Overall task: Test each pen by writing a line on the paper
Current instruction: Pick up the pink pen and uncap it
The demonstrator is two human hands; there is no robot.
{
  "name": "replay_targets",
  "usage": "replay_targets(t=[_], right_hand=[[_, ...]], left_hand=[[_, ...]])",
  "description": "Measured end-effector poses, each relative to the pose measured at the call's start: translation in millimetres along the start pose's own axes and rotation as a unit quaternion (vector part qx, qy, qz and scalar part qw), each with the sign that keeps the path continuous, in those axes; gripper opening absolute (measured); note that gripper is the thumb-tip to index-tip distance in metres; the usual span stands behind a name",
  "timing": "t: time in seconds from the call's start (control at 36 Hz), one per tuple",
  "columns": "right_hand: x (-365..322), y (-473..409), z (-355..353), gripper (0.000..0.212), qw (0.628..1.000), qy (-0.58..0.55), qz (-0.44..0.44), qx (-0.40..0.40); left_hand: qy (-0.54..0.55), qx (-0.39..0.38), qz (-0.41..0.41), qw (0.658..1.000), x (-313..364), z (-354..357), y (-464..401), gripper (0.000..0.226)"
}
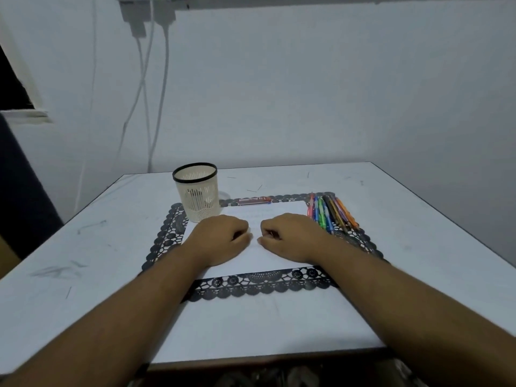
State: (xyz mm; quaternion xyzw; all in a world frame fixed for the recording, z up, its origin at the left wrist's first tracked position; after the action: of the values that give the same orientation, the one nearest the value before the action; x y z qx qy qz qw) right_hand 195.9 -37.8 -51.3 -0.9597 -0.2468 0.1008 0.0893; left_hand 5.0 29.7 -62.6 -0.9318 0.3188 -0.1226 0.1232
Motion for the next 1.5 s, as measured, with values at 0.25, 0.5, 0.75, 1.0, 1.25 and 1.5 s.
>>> replay_targets(t=[0.25,0.5,0.75,1.0,1.25,1.5], right_hand=[[14,6,-16,0.030,0.984,-0.045,0.122,0.122],[71,17,-31,0.011,0.944,0.004,0.302,0.133],[82,12,-19,0.016,0.944,-0.023,0.307,0.122],[83,13,-16,0.022,0.938,0.046,0.320,0.124],[78,14,-14,0.022,0.933,0.057,0.341,0.100],[73,14,-20,0.026,0.931,0.080,0.344,0.086]], left_hand=[[0.008,0.019,-0.006,1.000,-3,2,0,0.039],[0.019,0.018,-0.016,1.000,-1,2,3,0.038],[0.020,0.014,-0.018,1.000,1,0,3,0.039],[0.021,0.014,-0.007,1.000,-3,2,1,0.040],[0.022,0.011,-0.005,1.000,-3,3,3,0.041],[0.020,-0.006,-0.006,1.000,-2,2,-1,0.040]])
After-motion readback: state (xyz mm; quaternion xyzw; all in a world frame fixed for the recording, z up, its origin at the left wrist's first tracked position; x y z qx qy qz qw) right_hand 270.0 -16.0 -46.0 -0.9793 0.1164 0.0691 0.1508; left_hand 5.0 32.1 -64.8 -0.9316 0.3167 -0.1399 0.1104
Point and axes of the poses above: each hand's wrist, its own y-axis away from the middle knuckle, its own z-axis out of the palm, x = y × z, the point moved 2 cm from there along -y, towards the middle knuckle, and after that the axes turned 10 degrees about -z, right-handed, at the moved point
